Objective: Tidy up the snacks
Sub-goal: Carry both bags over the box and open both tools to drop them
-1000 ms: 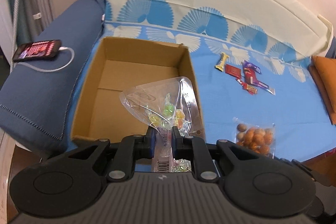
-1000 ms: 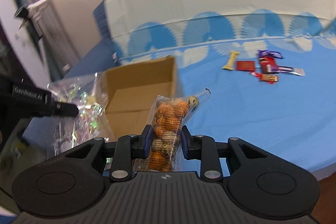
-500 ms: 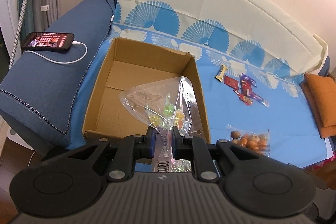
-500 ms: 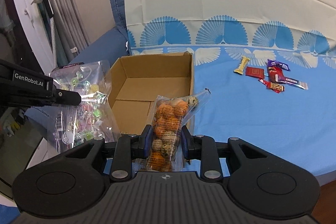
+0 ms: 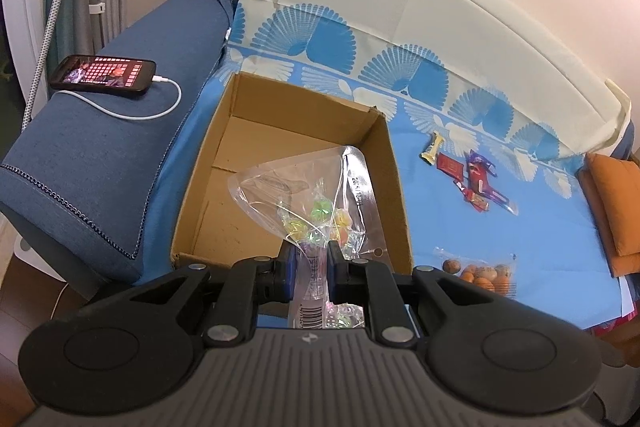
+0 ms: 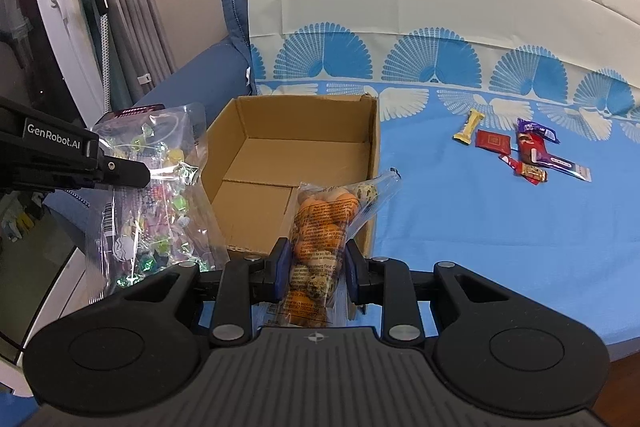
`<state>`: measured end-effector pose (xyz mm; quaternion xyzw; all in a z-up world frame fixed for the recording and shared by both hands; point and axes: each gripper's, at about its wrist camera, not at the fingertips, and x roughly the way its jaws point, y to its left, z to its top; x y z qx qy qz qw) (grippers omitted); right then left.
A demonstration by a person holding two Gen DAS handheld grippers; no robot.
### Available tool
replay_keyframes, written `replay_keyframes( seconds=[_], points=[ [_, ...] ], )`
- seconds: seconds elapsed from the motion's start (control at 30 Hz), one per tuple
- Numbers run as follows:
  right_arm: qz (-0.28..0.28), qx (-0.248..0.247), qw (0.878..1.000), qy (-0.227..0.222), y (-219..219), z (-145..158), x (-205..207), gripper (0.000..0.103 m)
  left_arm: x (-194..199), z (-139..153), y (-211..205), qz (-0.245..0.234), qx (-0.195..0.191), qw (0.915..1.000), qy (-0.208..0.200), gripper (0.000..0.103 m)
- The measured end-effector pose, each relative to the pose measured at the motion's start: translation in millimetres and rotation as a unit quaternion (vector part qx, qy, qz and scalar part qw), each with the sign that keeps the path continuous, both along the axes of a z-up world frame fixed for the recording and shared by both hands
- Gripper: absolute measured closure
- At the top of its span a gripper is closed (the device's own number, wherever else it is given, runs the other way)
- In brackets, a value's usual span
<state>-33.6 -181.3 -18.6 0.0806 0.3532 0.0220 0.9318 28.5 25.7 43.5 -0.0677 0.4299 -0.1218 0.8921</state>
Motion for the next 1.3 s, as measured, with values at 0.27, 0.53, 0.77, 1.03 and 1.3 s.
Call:
replay_keyframes(
  seconds=[0.27, 0.53, 0.77, 1.03, 1.3],
  points=[
    [0.002, -0.004, 1.0, -0.005, 1, -1, 9, 0.073, 15, 0, -5, 0.004, 0.024, 0.9997, 0.0, 0.087],
    [0.009, -0.002, 1.0, -0.017, 7, 2, 26, 0.073, 40, 2, -11, 0.007, 0.035, 0.9993, -0.01, 0.087],
    [0.015, 0.001, 1.0, -0.018, 9, 1, 51, 0.073, 66, -7, -16, 0.009, 0.046, 0.9989, -0.007, 0.087],
    [0.016, 0.013, 1.0, -0.013, 8, -5, 87, 0.077, 101, -24, -25, 0.005, 0.061, 0.9981, 0.012, 0.086],
    [0.023, 0.004, 1.0, -0.009, 11, -25, 128, 0.082, 138, -50, -36, 0.003, 0.08, 0.9963, 0.031, 0.086]
  ],
)
